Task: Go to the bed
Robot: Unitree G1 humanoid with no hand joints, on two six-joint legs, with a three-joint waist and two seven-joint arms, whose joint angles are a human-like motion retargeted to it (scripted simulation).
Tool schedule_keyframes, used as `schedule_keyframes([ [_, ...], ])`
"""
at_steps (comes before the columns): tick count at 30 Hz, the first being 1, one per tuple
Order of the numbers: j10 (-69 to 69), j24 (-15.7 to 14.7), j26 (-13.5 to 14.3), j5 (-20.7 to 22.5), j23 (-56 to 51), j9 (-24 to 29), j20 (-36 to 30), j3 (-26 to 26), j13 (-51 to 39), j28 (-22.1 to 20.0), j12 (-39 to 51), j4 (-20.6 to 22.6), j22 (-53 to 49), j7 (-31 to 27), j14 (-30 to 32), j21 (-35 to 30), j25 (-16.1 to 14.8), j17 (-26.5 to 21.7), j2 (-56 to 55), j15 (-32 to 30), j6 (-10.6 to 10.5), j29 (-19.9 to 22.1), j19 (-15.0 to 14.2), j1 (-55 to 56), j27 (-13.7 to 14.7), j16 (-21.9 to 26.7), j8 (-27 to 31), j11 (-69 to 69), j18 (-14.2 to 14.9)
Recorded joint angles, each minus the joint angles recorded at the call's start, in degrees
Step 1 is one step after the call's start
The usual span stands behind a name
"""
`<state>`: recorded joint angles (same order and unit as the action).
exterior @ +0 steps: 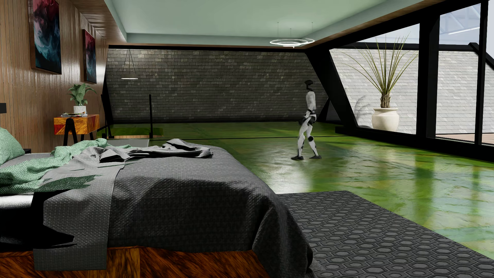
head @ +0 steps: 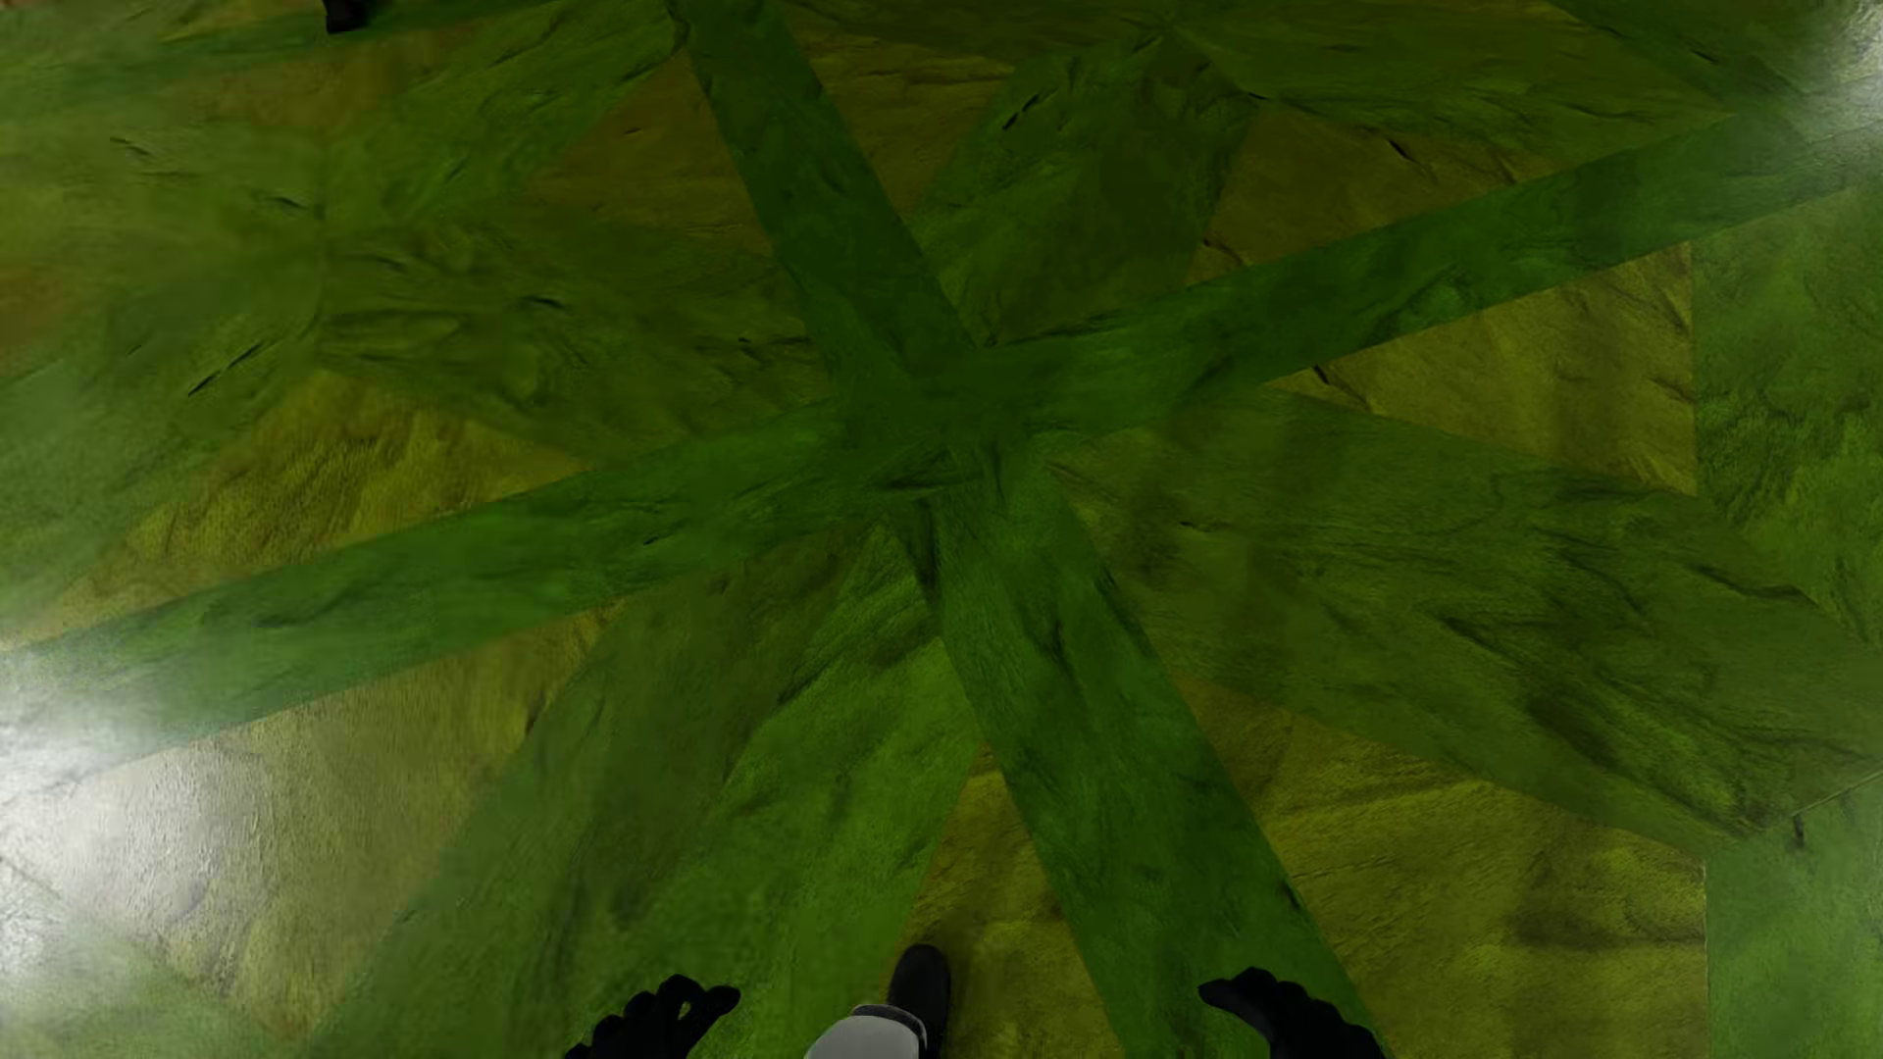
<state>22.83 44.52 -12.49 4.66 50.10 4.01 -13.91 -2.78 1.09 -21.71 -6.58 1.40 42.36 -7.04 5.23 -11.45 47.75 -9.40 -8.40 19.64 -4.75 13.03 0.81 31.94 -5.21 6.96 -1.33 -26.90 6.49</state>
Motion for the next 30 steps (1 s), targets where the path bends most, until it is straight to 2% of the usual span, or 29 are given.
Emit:
schedule_keyframes([
  [1,2.89,0.17,-0.33,-0.43,-0.74,0.21,-1.11,-0.22,0.33,0.97,-0.55,-1.27,0.50,2.04,0.45,0.98,-0.42,0.16,-0.29,-0.17,-0.57,0.82,-0.16,0.79,0.06,0.63,-2.44,0.10,0.39],
  [2,6.30,0.51,-0.58,-1.04,-1.88,0.35,-2.37,-0.40,1.07,2.30,-0.78,-1.21,1.32,1.22,-0.06,1.88,-0.96,0.41,-0.40,-0.26,-1.04,1.64,-0.33,1.43,0.42,1.40,-5.03,0.16,0.76],
  [4,12.12,-0.03,-0.94,-2.58,-3.86,0.49,-3.95,-0.32,3.18,5.59,-0.99,-0.46,3.32,-1.85,-3.98,2.24,-1.30,0.47,-0.19,-0.56,-1.80,2.58,-0.78,2.02,2.19,2.58,-10.56,0.47,5.50],
  [5,14.26,-0.68,-0.97,-3.57,-4.28,0.48,-4.29,-0.09,3.68,7.39,-1.41,-1.16,3.67,-1.65,-5.40,1.68,-1.03,0.55,0.02,-0.76,-2.12,2.09,-1.14,2.24,2.72,2.97,-13.43,0.63,6.97],
  [6,16.33,-1.10,-1.13,-4.66,-4.29,0.44,-4.94,0.16,3.72,8.60,-1.82,-2.86,3.87,0.10,-5.66,1.02,-0.82,0.84,0.23,-0.94,-2.39,1.08,-1.57,2.62,3.13,2.91,-16.24,0.70,6.34],
  [8,20.23,-1.44,-0.82,-6.84,-4.32,0.31,-6.03,0.45,3.47,9.95,-3.06,-8.73,3.21,5.69,-5.86,-0.39,-0.78,1.45,0.94,-1.26,-2.74,-1.11,-2.60,3.11,4.14,3.44,-21.39,0.79,3.13],
  [11,21.86,-2.52,-0.75,-9.84,-5.91,-0.04,-5.95,0.32,2.88,10.72,-5.44,-14.97,1.61,6.41,-6.39,-2.47,-0.89,2.96,3.30,-1.78,-2.57,-1.36,-4.64,2.42,3.98,3.53,-28.09,1.67,1.03],
  [14,14.08,-2.39,-2.04,-12.13,-9.49,-0.81,-4.95,0.08,2.50,11.49,-6.61,-20.84,1.27,6.33,-7.07,-3.97,-2.83,4.63,7.03,-2.69,-1.95,-0.93,-7.33,0.62,2.98,2.81,-34.60,4.57,-0.73],
  [16,8.24,-2.04,-2.82,-13.06,-11.76,-1.52,-3.42,-0.15,1.80,10.95,-6.88,-25.23,1.19,10.02,-8.47,-5.22,-4.09,4.85,9.77,-3.69,-1.61,-1.10,-9.50,0.08,3.00,2.35,-38.95,7.14,-3.38],
  [17,6.88,-1.89,-2.98,-13.65,-12.74,-1.94,-2.83,-0.28,1.57,10.91,-6.66,-27.14,1.38,13.62,-8.87,-5.54,-4.69,4.63,11.07,-4.16,-1.53,-1.14,-10.78,0.18,2.96,2.08,-41.29,8.15,-2.94],
  [18,7.35,-1.61,-3.04,-14.60,-13.61,-2.31,-2.60,-0.54,1.69,11.20,-6.13,-27.16,1.87,16.03,-8.80,-5.34,-5.50,4.28,12.52,-4.54,-1.38,-1.12,-12.25,0.54,2.80,1.81,-43.73,8.93,-2.59],
  [20,9.12,-0.87,-2.91,-18.22,-14.64,-2.64,-2.65,-1.28,2.97,12.08,-4.73,-21.49,3.24,14.52,-8.41,-3.59,-7.71,3.26,15.66,-5.95,-0.39,-1.15,-14.91,1.56,2.06,0.91,-48.33,9.00,-3.06],
  [22,10.03,-1.07,-2.02,-24.17,-14.51,-2.48,-1.78,-2.02,4.51,12.06,-4.29,-14.78,3.38,14.75,-9.99,-2.01,-8.34,1.31,17.88,-9.13,1.44,-2.20,-15.00,0.16,0.77,-0.67,-50.63,6.66,-2.05],
  [23,9.39,-1.41,-1.43,-28.17,-14.23,-2.39,-0.92,-2.34,5.19,11.47,-4.39,-11.30,3.13,15.57,-10.77,-1.67,-7.58,0.11,18.77,-12.51,2.60,-3.01,-15.30,-1.41,0.09,-1.63,-50.62,4.43,-2.75],
  [24,8.62,-1.79,-0.96,-32.61,-13.79,-2.26,0.14,-2.55,5.85,10.67,-4.53,-7.90,3.04,16.37,-11.60,-1.55,-6.51,-1.07,19.02,-16.51,3.88,-3.83,-14.05,-2.89,-0.55,-2.56,-50.06,1.35,-3.80],
  [25,7.83,-2.14,-0.62,-37.22,-13.27,-2.02,1.18,-2.75,6.56,9.87,-4.58,-4.79,3.23,17.08,-12.43,-1.45,-5.28,-2.10,18.65,-20.29,5.16,-4.71,-8.97,-4.33,-1.20,-3.42,-50.09,-2.62,-4.94],
  [26,7.18,-2.15,-0.33,-41.58,-12.77,-1.57,1.63,-2.53,7.05,9.25,-4.11,-1.67,3.85,17.39,-13.23,-1.55,-4.48,-3.10,16.51,-22.98,6.42,-5.59,-2.44,-5.81,-1.98,-4.01,-46.74,-8.43,-5.95],
  [27,6.69,-1.29,0.18,-42.44,-12.77,-0.84,0.94,-1.43,7.84,8.59,-3.23,1.62,4.71,16.71,-13.96,-1.31,-4.04,-3.85,10.81,-22.11,7.54,-6.16,-1.99,-7.40,-2.48,-4.09,-35.39,-16.13,-6.68],
  [28,6.34,0.40,0.95,-39.84,-13.32,-0.07,-0.87,-0.25,9.01,7.84,-1.84,4.49,5.64,15.53,-14.66,-0.48,-4.06,-4.32,4.06,-20.67,8.39,-6.19,-5.33,-8.97,-2.64,-3.72,-22.31,-23.70,-7.21],
  [29,5.88,2.37,2.53,-37.24,-14.36,0.51,-2.90,0.43,10.64,6.79,0.01,6.75,7.16,14.40,-15.28,0.58,-4.34,-3.99,-1.15,-19.57,9.11,-5.44,-7.17,-10.48,-2.96,-3.04,-13.95,-30.05,-7.54],
  [30,5.16,3.97,4.02,-35.98,-15.61,0.94,-4.70,0.88,12.45,6.01,2.12,8.65,8.24,13.25,-15.81,1.97,-4.86,-3.53,-5.21,-18.87,9.77,-4.66,-7.63,-12.09,-3.05,-2.43,-9.76,-34.84,-7.75],
])
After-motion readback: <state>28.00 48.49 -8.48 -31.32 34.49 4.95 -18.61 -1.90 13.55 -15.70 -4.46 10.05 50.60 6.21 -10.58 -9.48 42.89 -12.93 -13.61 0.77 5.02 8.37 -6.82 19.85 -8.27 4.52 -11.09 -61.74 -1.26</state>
